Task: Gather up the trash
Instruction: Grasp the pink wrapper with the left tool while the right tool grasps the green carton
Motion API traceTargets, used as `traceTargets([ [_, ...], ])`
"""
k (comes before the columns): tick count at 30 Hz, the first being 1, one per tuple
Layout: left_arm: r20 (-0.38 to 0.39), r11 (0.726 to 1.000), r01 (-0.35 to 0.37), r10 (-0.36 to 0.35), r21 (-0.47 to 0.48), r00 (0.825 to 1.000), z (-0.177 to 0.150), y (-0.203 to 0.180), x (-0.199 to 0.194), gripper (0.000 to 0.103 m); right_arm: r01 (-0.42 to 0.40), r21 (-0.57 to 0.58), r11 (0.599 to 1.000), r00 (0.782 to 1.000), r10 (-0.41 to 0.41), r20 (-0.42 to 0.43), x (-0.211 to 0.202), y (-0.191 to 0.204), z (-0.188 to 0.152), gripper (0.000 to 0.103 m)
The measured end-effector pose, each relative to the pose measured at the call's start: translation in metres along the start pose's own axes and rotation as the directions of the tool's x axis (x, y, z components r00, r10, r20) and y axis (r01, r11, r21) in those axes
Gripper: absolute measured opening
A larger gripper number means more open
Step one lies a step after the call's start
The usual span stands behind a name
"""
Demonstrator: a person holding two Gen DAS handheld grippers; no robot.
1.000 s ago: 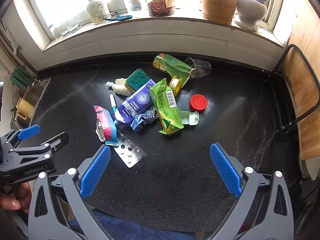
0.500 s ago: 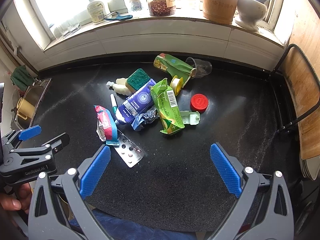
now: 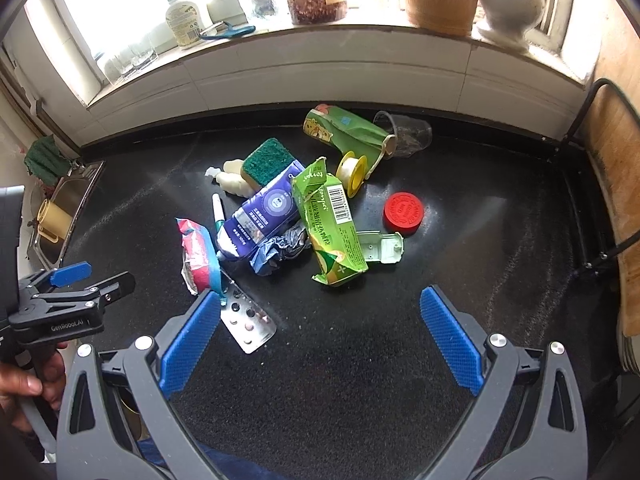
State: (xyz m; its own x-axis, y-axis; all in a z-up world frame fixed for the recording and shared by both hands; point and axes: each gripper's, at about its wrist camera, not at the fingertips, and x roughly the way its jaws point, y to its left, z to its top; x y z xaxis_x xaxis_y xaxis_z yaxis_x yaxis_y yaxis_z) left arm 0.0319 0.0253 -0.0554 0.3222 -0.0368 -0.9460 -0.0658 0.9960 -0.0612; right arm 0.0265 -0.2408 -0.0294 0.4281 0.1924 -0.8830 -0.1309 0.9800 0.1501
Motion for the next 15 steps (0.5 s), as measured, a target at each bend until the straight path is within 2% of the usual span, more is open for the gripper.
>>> traceTargets([
  [4,-0.011,0.994,0.053,-0.054,-0.099,0.998,0.012,0.008,0.040,0.096,-0.008,-0.057,0.998,1.000,0.007,-0.017,0.032,-0.006,0.011,0.096],
  [9,-0.027,0.978,0.091,-0.097,-0.188,0.995,0.033,0.012,0.082,0.096,-0.047,-0.094,0.995,0.996,0.039,-0.082,0.087,-0.013,0.031,0.087],
  [11,-0.031,0.978,0.071,-0.078,-0.198,0.996,0.039,0.013,0.093,0.096,-0.058,-0.109,0.992,0.994,0.048,-0.097,0.104,-0.014,0.037,0.085],
  [13,-0.032,0.981,0.057,-0.064,-0.184,0.997,0.043,0.012,0.102,0.095,-0.038,-0.139,0.990,0.993,0.022,-0.113,0.121,-0.013,0.042,0.081],
  [15,-0.043,0.981,0.061,-0.070,-0.184,0.997,0.045,0.012,0.111,0.084,-0.042,-0.154,0.987,0.990,0.020,-0.140,0.135,-0.013,0.048,0.069],
])
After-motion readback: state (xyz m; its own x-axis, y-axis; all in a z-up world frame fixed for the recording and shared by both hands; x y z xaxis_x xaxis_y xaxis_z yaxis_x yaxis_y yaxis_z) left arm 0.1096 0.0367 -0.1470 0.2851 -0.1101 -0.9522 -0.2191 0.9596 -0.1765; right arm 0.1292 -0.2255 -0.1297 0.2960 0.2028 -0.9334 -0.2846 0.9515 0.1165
